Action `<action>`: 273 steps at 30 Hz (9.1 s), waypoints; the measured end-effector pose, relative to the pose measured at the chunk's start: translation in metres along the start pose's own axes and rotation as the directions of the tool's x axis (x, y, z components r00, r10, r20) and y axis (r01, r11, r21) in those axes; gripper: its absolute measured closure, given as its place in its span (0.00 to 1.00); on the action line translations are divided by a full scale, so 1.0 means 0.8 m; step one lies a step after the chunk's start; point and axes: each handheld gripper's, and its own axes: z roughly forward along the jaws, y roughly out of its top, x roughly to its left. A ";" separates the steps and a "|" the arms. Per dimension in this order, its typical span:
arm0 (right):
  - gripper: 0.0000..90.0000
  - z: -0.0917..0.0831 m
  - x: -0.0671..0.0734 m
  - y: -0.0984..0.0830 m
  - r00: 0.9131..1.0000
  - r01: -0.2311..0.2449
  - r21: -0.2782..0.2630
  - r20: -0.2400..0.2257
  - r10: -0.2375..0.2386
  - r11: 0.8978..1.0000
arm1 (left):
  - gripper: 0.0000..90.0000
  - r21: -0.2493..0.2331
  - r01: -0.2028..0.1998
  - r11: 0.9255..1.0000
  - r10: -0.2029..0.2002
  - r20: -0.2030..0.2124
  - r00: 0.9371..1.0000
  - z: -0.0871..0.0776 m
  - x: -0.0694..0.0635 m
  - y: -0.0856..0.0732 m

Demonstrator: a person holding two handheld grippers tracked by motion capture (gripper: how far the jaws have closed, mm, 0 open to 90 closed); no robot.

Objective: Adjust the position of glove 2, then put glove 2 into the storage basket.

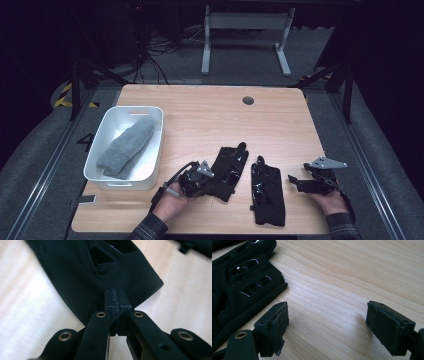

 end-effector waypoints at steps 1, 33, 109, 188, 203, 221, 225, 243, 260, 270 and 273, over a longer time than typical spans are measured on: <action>0.21 0.000 0.000 0.000 1.000 0.000 0.000 0.000 0.000 1.000 | 1.00 0.003 -0.002 1.000 0.002 0.009 1.000 -0.001 -0.003 -0.003; 1.00 -0.030 0.089 0.014 0.947 0.170 0.010 -0.278 -0.161 0.985 | 0.41 -0.137 0.088 0.987 -0.097 -0.056 0.994 -0.017 0.025 -0.004; 1.00 0.011 0.111 0.036 0.920 0.201 0.043 -0.350 -0.173 0.979 | 0.97 -0.306 0.213 0.928 -0.200 0.073 0.977 -0.031 0.022 0.038; 0.40 0.019 0.041 0.029 0.989 0.054 0.027 -0.142 -0.049 0.998 | 1.00 -0.177 0.070 0.982 -0.036 0.191 0.981 0.069 -0.040 0.086; 0.31 0.022 0.037 0.021 0.994 0.071 -0.014 -0.081 -0.072 0.997 | 1.00 -0.094 0.014 0.995 -0.002 0.121 0.993 0.060 -0.034 0.076; 0.27 0.023 0.036 0.021 0.996 0.061 -0.010 -0.069 -0.062 0.998 | 1.00 -0.049 0.019 0.999 -0.018 0.033 0.999 0.020 -0.013 0.041; 0.27 0.023 0.036 0.021 0.996 0.062 -0.009 -0.069 -0.062 0.998 | 1.00 -0.046 0.025 0.999 -0.025 0.010 1.000 0.014 -0.009 0.035; 0.25 0.023 0.036 0.021 0.996 0.060 -0.007 -0.063 -0.060 0.998 | 0.45 -0.115 -0.048 0.992 0.049 0.006 0.999 -0.013 0.013 0.058; 0.25 0.022 0.037 0.020 0.997 0.054 -0.008 -0.055 -0.055 0.998 | 0.12 -0.031 -0.059 0.998 0.058 -0.043 0.997 0.029 0.039 0.071; 0.25 0.022 0.038 0.020 0.997 0.053 -0.007 -0.057 -0.053 0.999 | 0.11 0.004 -0.061 0.998 0.061 -0.058 0.996 0.044 0.039 0.067; 0.25 0.022 0.038 0.020 0.997 0.054 -0.006 -0.055 -0.054 0.999 | 0.17 0.014 -0.080 0.997 0.080 -0.058 0.995 0.045 0.037 0.066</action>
